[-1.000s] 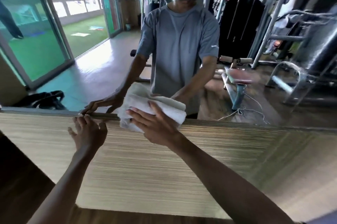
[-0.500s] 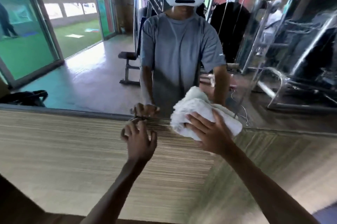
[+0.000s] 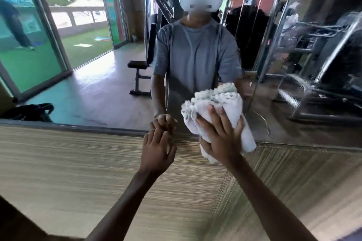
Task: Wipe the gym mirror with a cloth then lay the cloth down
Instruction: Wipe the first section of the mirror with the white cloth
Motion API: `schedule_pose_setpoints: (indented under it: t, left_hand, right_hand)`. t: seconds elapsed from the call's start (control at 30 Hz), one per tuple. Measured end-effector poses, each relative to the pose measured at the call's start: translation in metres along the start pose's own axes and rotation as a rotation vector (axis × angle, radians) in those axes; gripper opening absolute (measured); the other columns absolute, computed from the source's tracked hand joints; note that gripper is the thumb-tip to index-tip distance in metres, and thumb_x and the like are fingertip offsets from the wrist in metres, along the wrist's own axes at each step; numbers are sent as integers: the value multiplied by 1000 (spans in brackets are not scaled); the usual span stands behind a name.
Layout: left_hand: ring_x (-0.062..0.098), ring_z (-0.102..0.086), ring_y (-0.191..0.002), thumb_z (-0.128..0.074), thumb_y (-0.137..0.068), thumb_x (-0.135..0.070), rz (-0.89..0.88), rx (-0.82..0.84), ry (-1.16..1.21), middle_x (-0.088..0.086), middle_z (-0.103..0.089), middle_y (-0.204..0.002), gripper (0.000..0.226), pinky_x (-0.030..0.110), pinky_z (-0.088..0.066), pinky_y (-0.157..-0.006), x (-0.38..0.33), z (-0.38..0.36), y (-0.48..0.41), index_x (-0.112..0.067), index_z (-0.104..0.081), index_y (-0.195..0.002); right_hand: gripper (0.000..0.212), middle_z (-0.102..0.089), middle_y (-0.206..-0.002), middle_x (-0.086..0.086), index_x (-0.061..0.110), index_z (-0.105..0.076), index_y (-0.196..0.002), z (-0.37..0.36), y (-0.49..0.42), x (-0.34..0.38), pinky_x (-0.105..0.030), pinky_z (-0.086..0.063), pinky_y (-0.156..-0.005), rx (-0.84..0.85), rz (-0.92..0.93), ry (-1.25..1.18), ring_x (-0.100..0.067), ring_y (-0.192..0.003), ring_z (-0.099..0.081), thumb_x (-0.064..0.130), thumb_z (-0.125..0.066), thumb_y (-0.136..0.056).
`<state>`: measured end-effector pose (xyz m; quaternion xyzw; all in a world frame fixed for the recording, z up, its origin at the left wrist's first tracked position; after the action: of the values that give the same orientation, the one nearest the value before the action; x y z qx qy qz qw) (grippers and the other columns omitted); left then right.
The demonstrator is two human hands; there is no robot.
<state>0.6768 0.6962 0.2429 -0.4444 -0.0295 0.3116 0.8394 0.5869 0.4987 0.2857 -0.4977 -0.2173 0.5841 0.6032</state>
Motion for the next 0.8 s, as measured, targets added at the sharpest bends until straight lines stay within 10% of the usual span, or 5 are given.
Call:
schedule_pose_setpoints:
  t: [0.27,0.5,0.8]
  left_hand:
    - [35,-43,-119,-50,-88,-29,-110,-286,-50,17,-42,-135,43,48,-31,-98,-22,24,-75,-9,-46,-126]
    - [30,-17,-153,-29,-105,-28,-131,-408,-186,22,-32,-159,53,49,-12,-122,-10,34,-126,-12,-29,-155]
    - [29,-17,-153,-33,-103,-30,-172,-492,-289,17,-29,-160,56,49,-9,-123,-2,21,-125,-12,-28,-157]
  right_hand:
    - [65,-36,-156,-13,32,-46,-143,22,-97,1,-68,-19,-108,-239,-397,-50,-27,-146,-26,49,-57,-81]
    - [65,-11,-167,5,39,-37,-148,-5,0,-4,-56,-14,-114,-51,32,55,-15,-152,-13,55,-51,-87]
    - [66,-31,-158,-18,25,-44,-146,27,-118,-8,-56,-8,-112,-255,-510,-19,-30,-147,-25,53,-50,-86]
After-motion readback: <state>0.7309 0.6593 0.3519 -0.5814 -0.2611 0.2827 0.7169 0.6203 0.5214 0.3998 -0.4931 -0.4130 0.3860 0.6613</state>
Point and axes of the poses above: each hand's wrist, its own y-axis away from the middle knuckle, its own z-axis out of the back of the hand, x = y × z, the point moved 1 cm from there along -y, towards the middle knuckle
